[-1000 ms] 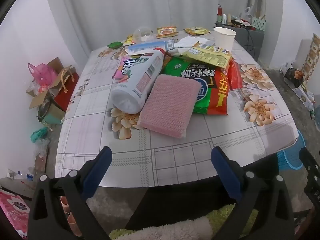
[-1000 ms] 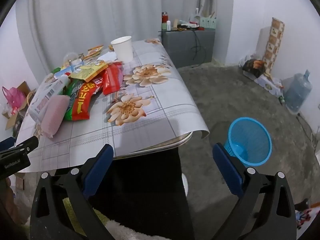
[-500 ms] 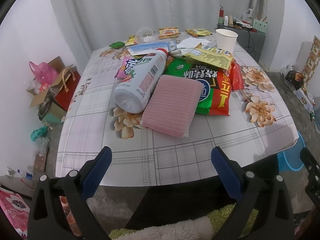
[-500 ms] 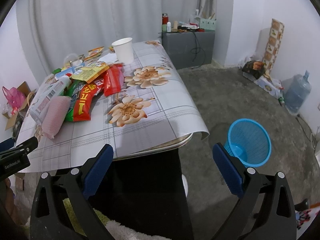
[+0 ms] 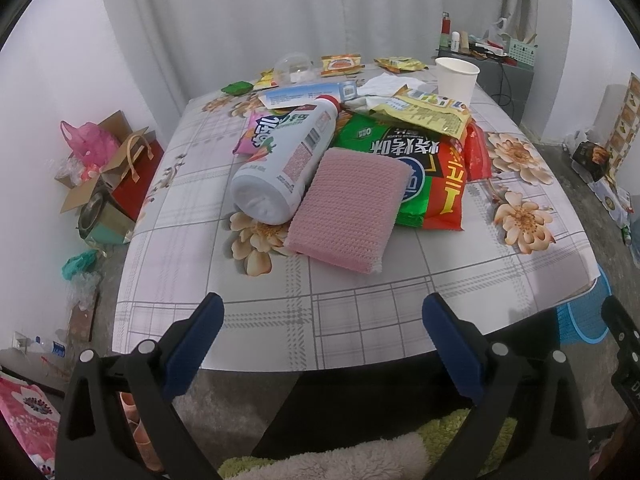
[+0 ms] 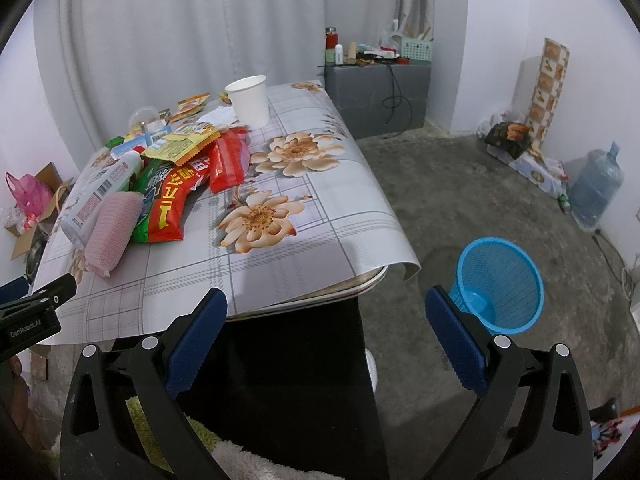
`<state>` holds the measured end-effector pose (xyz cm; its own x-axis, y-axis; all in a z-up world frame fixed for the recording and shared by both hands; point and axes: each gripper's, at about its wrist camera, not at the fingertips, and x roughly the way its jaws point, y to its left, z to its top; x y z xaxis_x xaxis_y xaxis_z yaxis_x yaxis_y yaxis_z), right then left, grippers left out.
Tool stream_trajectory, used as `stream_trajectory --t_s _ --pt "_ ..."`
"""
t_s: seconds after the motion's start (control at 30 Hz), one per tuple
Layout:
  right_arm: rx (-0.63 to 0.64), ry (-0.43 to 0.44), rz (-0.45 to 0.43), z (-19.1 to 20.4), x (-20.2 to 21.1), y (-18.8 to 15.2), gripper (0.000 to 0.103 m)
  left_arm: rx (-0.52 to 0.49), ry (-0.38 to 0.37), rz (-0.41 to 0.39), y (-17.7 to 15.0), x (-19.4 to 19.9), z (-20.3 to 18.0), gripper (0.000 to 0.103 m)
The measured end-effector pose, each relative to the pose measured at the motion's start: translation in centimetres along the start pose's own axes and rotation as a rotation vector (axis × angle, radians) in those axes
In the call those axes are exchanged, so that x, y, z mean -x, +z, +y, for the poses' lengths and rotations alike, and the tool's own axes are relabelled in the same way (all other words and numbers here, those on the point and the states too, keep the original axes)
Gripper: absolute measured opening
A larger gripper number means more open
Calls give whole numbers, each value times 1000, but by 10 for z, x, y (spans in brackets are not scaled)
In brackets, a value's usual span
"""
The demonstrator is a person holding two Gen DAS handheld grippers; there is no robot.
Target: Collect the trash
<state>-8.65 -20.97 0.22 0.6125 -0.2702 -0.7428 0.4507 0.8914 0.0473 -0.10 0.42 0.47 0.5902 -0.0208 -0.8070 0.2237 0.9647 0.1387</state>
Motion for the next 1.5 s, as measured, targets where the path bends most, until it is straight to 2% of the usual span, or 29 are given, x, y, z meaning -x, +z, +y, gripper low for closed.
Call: stream_trajectory --t_s 0.9,1.2,1.4,1.5 --pt "-2 -3 5 2 -1 -2 95 4 2 9 -5 -4 4 97" --pt "10 -29 -9 10 -3 0 95 43 -39 6 0 -7 13 97" --pt "38 -57 -65 14 -5 14 95 128 -53 -28 12 -14 41 97" --pt "61 -49 -101 20 -8 22 95 131 -79 -98 14 -15 58 97"
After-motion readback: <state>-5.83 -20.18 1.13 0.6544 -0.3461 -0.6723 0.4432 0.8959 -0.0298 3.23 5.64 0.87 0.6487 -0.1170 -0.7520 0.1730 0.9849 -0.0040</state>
